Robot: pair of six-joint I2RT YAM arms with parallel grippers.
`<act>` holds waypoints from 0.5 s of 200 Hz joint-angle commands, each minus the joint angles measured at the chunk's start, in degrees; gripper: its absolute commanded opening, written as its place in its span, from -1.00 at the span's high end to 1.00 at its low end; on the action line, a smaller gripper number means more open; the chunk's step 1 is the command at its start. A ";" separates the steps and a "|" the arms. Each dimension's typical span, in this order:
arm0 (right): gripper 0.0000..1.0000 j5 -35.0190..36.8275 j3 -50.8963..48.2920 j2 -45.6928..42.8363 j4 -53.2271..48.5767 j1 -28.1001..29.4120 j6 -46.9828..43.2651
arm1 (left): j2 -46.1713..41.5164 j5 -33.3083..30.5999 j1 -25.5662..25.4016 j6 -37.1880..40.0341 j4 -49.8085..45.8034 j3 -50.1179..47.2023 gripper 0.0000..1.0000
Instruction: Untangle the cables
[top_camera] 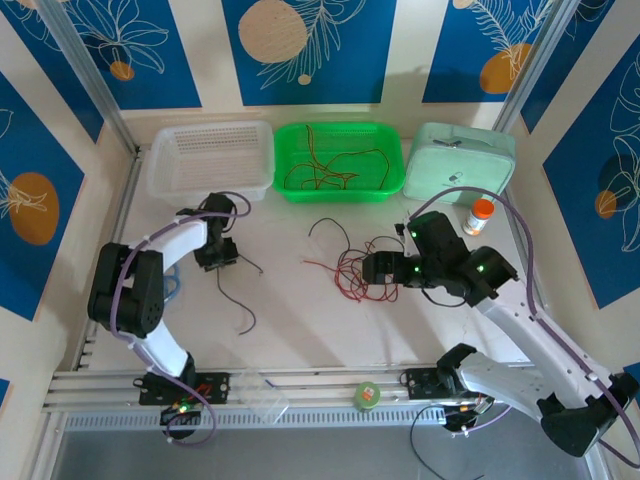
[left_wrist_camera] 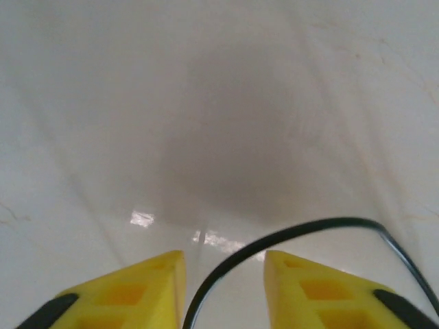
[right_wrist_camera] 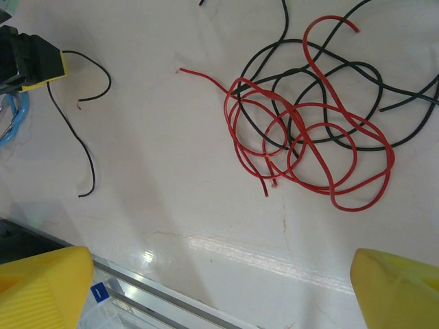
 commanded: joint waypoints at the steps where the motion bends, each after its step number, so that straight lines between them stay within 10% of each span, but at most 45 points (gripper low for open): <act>1: -0.93 0.41 -0.51 -1.47 -2.00 -1.02 0.06 | -1.54 -1.22 0.33 -0.54 0.47 -0.32 0.75; 17: -0.93 -0.16 -0.34 -1.47 -1.77 -1.77 -0.11 | -4.58 -2.49 0.40 0.28 -2.45 1.30 1.00; 100: -0.93 -1.14 2.47 0.58 -1.47 -4.23 -2.17 | -19.50 -2.09 -0.93 7.12 -23.86 29.63 1.00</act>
